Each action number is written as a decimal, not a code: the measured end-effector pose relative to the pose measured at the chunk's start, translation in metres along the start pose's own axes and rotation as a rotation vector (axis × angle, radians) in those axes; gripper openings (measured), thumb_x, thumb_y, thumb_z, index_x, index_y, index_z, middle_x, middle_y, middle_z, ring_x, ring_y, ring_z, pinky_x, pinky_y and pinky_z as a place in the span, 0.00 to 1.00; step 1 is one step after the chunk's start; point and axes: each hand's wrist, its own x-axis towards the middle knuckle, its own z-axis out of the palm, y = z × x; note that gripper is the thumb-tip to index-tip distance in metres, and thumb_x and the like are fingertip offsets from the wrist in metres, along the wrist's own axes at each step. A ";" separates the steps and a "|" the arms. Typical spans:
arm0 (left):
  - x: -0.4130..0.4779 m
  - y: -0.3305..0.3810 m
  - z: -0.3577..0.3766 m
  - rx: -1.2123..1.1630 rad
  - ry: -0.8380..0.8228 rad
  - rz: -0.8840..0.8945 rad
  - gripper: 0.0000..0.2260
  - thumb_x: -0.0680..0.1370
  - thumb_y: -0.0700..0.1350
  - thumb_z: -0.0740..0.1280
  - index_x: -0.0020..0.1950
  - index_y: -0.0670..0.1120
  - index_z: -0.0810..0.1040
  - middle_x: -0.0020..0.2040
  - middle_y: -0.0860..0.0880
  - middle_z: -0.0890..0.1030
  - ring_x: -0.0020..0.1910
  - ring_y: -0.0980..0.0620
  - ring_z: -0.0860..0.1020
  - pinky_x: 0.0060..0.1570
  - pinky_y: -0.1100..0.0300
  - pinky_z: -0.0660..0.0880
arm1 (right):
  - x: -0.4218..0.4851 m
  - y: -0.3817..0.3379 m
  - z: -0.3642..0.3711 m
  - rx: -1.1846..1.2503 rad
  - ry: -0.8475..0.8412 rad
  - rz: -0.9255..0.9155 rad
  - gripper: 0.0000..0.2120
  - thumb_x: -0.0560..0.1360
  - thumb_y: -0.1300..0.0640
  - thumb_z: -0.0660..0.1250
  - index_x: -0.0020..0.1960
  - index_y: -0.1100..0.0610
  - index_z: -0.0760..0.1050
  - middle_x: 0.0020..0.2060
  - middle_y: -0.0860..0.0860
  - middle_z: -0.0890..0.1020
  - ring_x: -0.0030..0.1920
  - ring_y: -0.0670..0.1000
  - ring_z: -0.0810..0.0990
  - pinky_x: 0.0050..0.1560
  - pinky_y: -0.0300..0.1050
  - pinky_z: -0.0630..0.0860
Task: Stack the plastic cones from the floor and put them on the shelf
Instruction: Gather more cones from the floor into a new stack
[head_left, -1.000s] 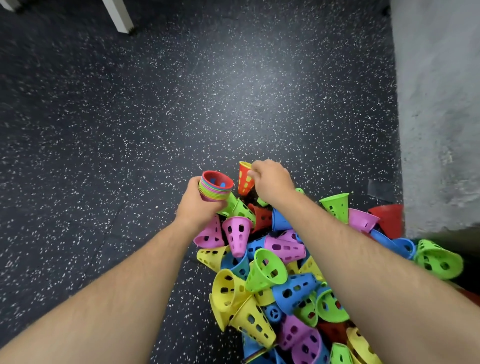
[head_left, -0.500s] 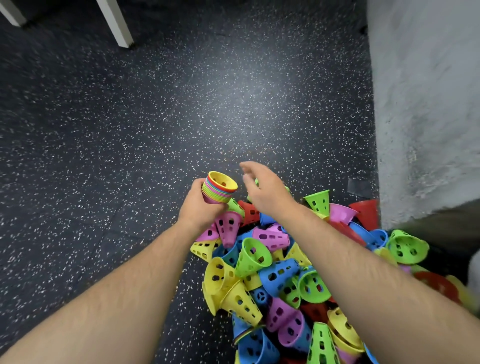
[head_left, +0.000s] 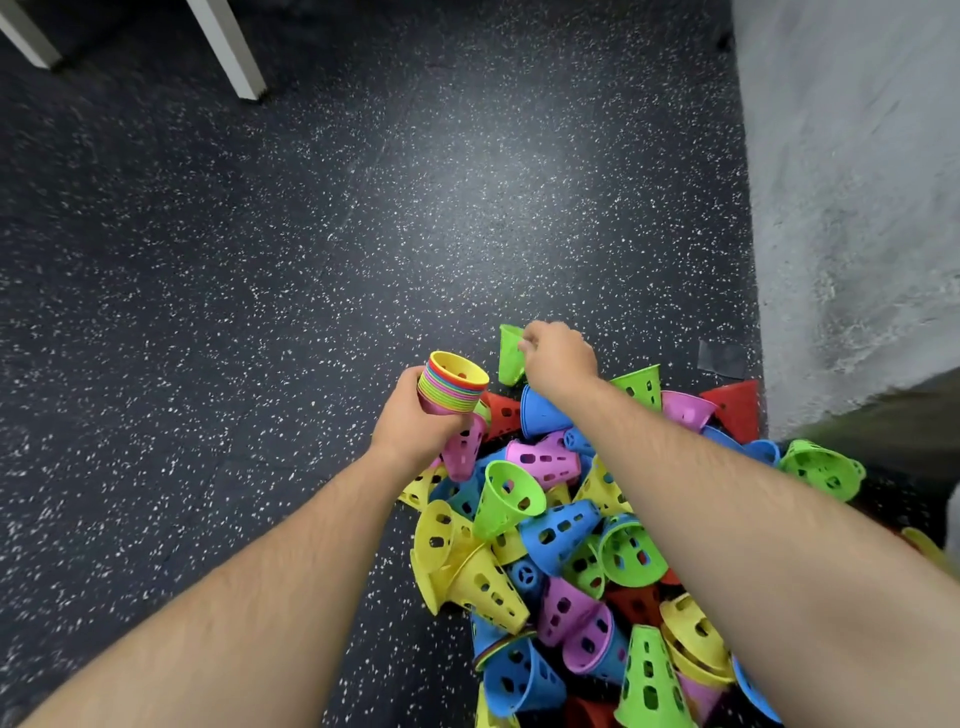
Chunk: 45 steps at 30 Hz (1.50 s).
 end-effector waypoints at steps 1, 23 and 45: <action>0.000 0.001 0.000 0.002 0.001 -0.003 0.25 0.68 0.44 0.79 0.59 0.55 0.72 0.49 0.55 0.81 0.49 0.56 0.81 0.49 0.54 0.79 | -0.002 -0.001 -0.001 0.126 0.040 -0.021 0.10 0.81 0.52 0.61 0.57 0.53 0.78 0.56 0.56 0.78 0.56 0.59 0.77 0.54 0.48 0.71; -0.070 -0.020 -0.018 -0.043 0.038 0.035 0.28 0.66 0.43 0.81 0.61 0.54 0.73 0.49 0.56 0.81 0.48 0.58 0.81 0.49 0.57 0.77 | -0.171 -0.019 -0.028 -0.077 -0.123 -0.209 0.18 0.71 0.35 0.66 0.49 0.49 0.78 0.46 0.46 0.81 0.54 0.52 0.74 0.54 0.49 0.73; -0.157 -0.029 -0.045 -0.082 -0.012 0.098 0.34 0.59 0.52 0.81 0.62 0.52 0.71 0.51 0.51 0.83 0.47 0.50 0.84 0.49 0.45 0.82 | -0.255 -0.074 -0.048 0.409 -0.057 -0.373 0.17 0.82 0.48 0.59 0.70 0.51 0.71 0.61 0.50 0.78 0.61 0.47 0.76 0.65 0.43 0.69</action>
